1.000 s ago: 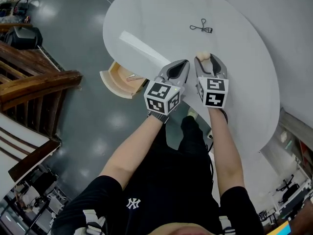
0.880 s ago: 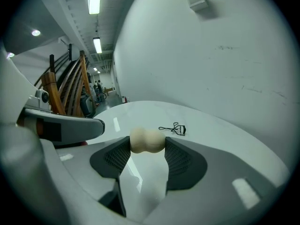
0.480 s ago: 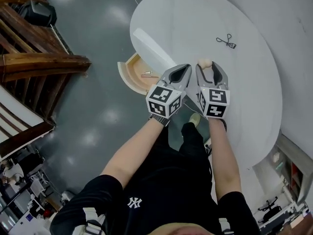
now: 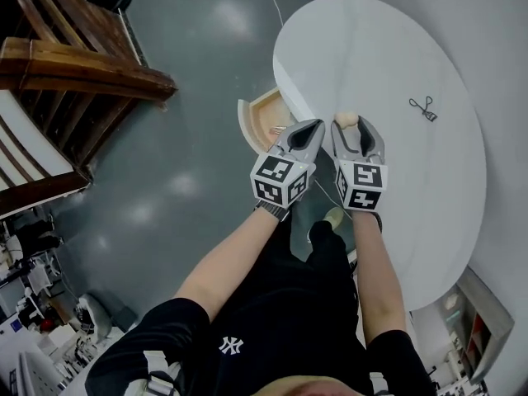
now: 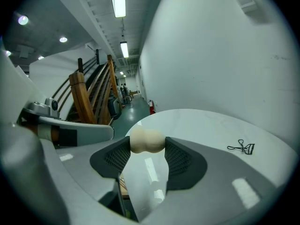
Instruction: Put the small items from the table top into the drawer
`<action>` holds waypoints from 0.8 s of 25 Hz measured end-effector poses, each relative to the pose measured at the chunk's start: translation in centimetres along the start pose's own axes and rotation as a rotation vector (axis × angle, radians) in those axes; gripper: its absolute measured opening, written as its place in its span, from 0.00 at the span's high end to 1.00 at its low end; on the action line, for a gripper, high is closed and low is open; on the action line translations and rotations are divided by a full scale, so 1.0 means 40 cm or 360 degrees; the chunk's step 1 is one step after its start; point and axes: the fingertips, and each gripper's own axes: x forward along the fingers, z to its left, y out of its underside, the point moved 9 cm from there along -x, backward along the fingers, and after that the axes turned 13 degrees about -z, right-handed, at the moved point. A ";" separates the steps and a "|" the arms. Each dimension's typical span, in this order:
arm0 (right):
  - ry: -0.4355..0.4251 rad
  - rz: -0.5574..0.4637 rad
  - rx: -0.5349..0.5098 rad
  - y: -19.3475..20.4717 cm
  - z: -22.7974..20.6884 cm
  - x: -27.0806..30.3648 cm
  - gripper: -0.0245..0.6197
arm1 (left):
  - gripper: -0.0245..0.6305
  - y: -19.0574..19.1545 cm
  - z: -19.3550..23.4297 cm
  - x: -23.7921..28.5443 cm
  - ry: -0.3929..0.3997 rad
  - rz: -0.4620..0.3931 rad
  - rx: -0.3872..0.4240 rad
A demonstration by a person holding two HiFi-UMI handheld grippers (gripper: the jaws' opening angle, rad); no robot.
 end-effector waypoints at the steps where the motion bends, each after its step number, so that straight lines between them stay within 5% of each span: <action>1: -0.0019 -0.0003 -0.0004 -0.002 0.018 0.013 0.57 | 0.96 -0.007 0.017 -0.010 -0.0016 -0.0009 0.0001; 20: -0.0455 0.0174 -0.0064 0.125 0.340 0.219 0.56 | 0.96 -0.002 0.335 -0.195 -0.0367 -0.0065 -0.0085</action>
